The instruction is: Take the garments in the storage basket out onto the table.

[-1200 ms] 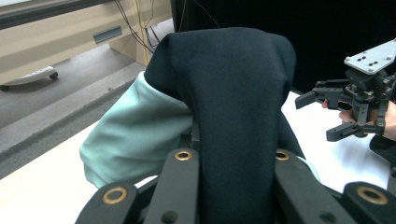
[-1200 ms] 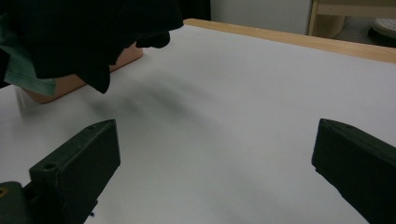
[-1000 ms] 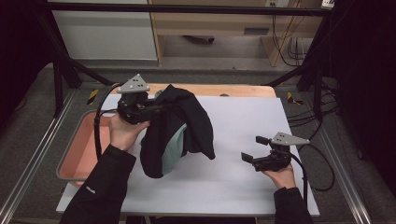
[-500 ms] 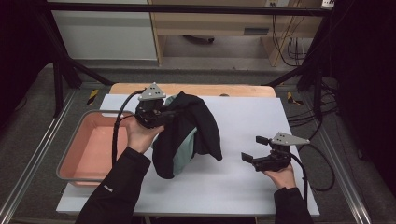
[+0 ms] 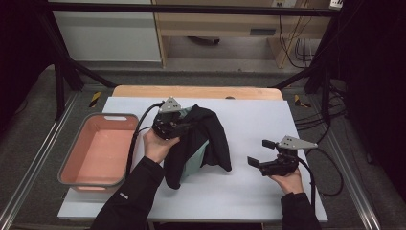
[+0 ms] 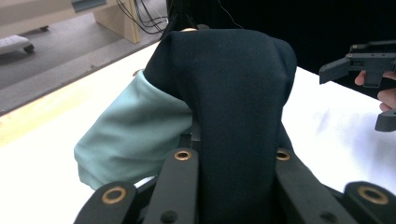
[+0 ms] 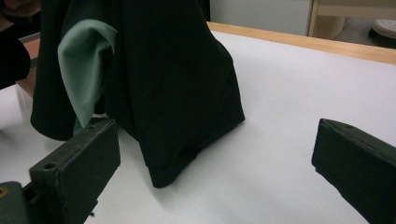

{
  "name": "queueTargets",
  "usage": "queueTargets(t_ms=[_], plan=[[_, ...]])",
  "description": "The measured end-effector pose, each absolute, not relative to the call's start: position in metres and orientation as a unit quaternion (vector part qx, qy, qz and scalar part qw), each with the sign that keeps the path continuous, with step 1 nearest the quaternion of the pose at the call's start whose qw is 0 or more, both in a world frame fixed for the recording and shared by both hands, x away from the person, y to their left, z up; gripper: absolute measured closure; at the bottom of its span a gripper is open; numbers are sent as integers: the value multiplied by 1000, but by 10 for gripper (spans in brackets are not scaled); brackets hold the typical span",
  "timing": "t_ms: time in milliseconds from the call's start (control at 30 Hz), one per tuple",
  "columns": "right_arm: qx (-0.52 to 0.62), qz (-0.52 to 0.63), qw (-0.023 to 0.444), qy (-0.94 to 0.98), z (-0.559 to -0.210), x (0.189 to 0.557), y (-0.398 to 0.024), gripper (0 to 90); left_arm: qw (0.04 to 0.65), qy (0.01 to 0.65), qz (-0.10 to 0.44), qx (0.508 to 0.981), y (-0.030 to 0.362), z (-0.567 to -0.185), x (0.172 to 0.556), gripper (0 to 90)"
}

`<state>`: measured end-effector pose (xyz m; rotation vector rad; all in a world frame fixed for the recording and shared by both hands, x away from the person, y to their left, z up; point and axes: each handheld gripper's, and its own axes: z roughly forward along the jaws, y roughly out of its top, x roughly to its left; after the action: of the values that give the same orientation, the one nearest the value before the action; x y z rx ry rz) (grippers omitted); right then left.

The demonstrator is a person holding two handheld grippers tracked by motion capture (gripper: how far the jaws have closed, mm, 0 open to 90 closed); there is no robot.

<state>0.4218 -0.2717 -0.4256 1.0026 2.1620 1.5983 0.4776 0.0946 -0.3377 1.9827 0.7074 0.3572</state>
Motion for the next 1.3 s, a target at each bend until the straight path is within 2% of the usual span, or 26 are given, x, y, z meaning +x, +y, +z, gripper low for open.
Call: queueTargets(t_ms=[600,933,1000,1100,1300], plan=[[346,550,135,748,-426,422,-271,16,482,291,119,818,76,-374,481,788],[346,550,135,748,-427,422,-270,16,474,299,109,820,76,-387,483,734],[345,550,136,748,-427,422,-270,16,473,299,109,822,77,-387,483,680],[346,549,134,748,-427,422,-269,16,483,296,110,817,81,-383,481,504],[347,549,135,748,-427,422,-270,16,483,303,134,811,90,-374,474,225]])
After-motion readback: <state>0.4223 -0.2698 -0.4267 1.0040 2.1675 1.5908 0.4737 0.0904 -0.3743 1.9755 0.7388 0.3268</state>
